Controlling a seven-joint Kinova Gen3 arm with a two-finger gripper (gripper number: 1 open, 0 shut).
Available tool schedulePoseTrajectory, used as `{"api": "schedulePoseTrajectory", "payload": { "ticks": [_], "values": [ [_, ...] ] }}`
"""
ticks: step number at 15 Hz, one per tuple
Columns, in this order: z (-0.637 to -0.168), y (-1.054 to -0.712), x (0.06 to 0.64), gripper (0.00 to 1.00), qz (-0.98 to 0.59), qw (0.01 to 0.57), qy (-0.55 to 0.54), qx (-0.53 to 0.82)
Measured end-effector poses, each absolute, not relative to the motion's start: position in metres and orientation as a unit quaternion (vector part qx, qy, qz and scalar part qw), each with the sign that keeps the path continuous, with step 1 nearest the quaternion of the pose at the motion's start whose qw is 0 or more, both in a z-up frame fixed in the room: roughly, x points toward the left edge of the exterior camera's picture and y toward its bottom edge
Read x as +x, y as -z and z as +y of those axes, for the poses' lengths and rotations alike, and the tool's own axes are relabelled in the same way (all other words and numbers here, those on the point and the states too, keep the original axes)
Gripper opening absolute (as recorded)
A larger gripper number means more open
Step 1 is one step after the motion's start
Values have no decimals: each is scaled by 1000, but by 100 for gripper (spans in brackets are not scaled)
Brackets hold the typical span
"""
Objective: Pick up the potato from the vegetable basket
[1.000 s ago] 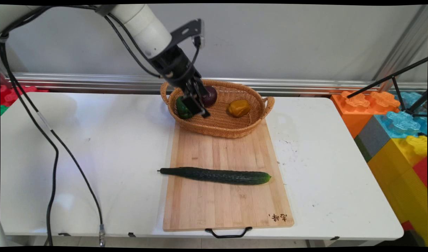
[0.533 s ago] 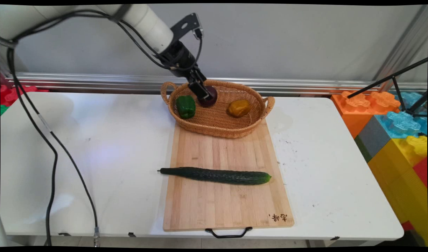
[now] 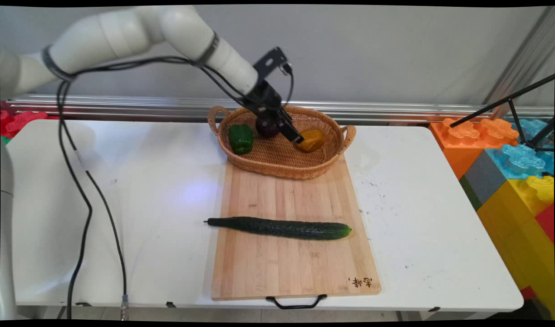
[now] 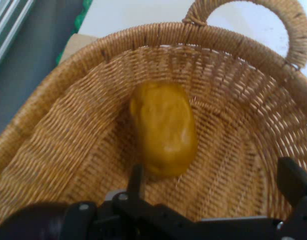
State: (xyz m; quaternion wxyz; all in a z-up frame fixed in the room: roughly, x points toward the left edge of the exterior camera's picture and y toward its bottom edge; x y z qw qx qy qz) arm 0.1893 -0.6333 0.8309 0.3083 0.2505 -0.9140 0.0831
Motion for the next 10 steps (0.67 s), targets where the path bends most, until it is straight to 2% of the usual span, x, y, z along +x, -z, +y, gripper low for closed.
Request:
{"api": "schedulePoseTrajectory", "payload": {
  "ticks": [5,10],
  "values": [
    [-659,-784,157,100,-905,324,-85,261],
    [-676,-760,142,100,-898,331,-96,274]
  ]
}}
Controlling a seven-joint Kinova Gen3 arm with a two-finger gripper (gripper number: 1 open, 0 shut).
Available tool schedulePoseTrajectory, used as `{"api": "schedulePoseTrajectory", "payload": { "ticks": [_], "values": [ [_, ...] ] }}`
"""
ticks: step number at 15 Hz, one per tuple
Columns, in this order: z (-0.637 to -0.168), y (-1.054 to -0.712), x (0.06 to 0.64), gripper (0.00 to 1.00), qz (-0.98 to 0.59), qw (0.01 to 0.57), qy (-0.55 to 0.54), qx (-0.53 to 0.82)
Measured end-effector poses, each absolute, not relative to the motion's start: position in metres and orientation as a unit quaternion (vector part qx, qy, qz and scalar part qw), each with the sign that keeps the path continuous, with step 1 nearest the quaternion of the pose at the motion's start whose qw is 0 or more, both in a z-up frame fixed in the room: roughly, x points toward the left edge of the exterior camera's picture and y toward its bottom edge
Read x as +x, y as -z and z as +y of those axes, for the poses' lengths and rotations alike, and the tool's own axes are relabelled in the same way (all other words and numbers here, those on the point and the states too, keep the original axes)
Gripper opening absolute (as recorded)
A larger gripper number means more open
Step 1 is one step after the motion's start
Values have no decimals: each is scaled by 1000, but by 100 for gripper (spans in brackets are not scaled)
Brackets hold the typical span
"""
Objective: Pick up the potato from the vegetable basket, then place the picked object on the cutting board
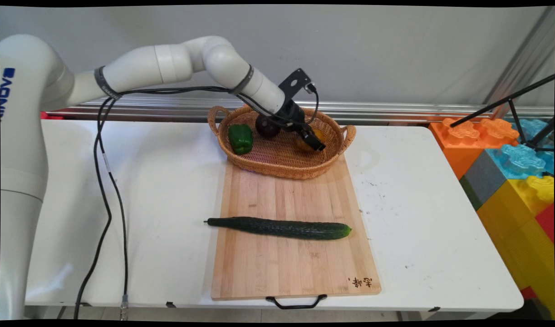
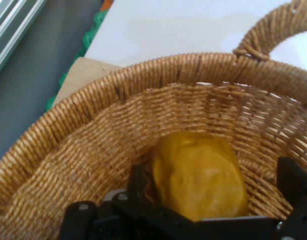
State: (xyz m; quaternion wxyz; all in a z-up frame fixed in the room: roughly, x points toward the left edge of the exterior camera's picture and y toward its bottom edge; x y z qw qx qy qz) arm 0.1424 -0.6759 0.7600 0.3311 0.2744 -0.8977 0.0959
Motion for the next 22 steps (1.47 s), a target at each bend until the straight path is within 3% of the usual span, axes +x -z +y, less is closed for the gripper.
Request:
{"api": "schedulePoseTrajectory", "payload": {
  "ticks": [3,4,10,17,22],
  "values": [
    [-681,-754,138,100,-895,333,-99,279],
    [-681,-754,137,0,-895,333,-99,279],
    [-680,-769,139,0,-894,337,-92,281],
    [-661,-846,148,0,-882,373,-63,282],
    [-612,-903,160,0,-892,370,25,260]
  ]
}}
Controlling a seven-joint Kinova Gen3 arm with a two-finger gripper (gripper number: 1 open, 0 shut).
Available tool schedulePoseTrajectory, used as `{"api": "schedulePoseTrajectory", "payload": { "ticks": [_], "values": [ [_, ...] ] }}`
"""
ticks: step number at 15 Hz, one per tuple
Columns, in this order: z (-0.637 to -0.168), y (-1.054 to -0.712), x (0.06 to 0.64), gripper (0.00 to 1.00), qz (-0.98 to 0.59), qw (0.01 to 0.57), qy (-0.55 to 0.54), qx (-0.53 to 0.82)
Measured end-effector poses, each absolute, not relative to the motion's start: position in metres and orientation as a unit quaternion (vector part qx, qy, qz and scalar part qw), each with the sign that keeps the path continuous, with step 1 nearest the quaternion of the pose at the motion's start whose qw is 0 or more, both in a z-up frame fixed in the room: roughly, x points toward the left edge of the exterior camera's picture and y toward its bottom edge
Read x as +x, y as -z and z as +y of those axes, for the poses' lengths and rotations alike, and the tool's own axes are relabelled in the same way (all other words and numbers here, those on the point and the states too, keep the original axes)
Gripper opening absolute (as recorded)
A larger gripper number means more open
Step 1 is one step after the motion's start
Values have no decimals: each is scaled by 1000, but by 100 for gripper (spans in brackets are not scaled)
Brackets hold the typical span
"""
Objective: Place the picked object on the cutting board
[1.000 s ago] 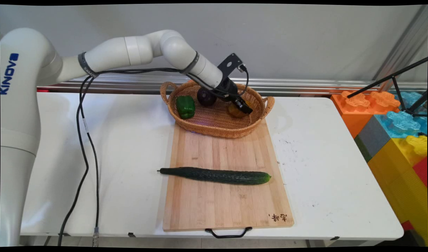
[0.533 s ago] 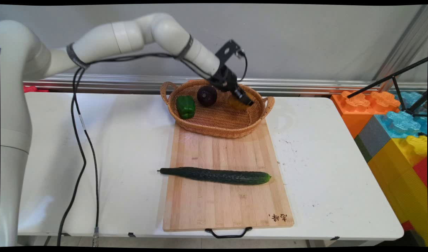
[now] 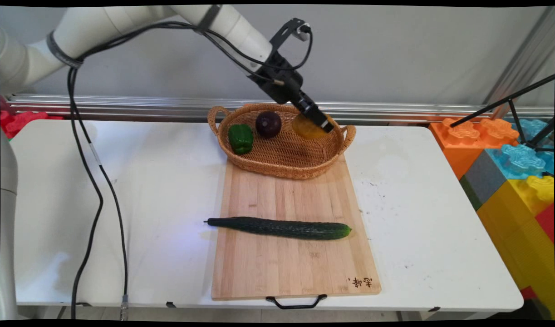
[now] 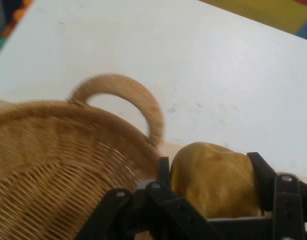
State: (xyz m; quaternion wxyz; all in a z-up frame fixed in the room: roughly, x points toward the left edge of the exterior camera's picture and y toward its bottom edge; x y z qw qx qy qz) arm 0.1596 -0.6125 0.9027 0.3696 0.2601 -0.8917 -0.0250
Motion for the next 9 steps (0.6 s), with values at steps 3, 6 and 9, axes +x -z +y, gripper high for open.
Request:
{"api": "schedulePoseTrajectory", "payload": {
  "ticks": [3,6,9],
  "values": [
    [-587,-898,160,0,-908,350,48,223],
    [-573,-881,153,0,-918,338,58,200],
    [-557,-855,143,0,-927,322,70,180]
  ]
}}
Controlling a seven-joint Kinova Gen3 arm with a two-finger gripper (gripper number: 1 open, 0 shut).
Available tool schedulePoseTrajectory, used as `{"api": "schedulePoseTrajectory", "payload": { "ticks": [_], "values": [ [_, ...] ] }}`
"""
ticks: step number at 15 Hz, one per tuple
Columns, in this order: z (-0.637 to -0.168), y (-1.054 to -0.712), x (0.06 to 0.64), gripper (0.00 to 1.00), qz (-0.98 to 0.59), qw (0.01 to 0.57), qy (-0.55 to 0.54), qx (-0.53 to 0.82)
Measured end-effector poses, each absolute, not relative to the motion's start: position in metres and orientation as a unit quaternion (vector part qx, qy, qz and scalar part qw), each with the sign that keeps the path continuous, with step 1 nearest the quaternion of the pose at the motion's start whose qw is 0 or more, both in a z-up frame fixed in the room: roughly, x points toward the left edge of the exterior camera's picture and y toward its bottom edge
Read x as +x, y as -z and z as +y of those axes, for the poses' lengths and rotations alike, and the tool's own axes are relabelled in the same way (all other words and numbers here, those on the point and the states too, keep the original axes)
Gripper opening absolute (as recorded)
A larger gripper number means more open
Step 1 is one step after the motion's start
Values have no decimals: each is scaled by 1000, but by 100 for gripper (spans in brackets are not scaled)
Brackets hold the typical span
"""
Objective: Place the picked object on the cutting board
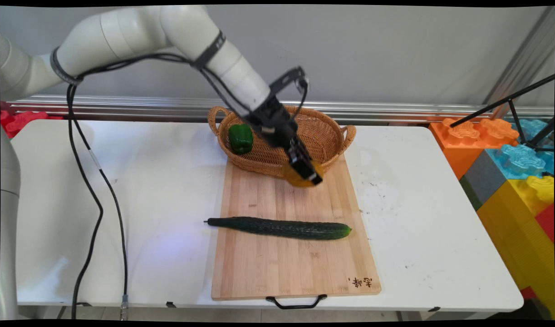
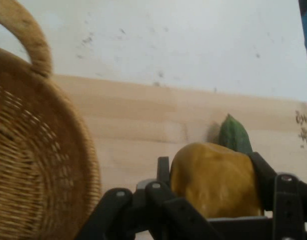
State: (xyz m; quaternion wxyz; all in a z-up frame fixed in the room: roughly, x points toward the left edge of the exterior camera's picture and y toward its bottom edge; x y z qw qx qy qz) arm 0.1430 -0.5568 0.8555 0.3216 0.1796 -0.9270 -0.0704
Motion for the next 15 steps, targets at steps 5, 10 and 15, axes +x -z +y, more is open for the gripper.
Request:
{"api": "schedulePoseTrajectory", "payload": {
  "ticks": [5,10,15],
  "values": [
    [-540,-816,130,0,-941,297,60,151],
    [-529,-788,120,0,-952,277,42,121],
    [-526,-785,110,100,-954,280,29,103]
  ]
}}
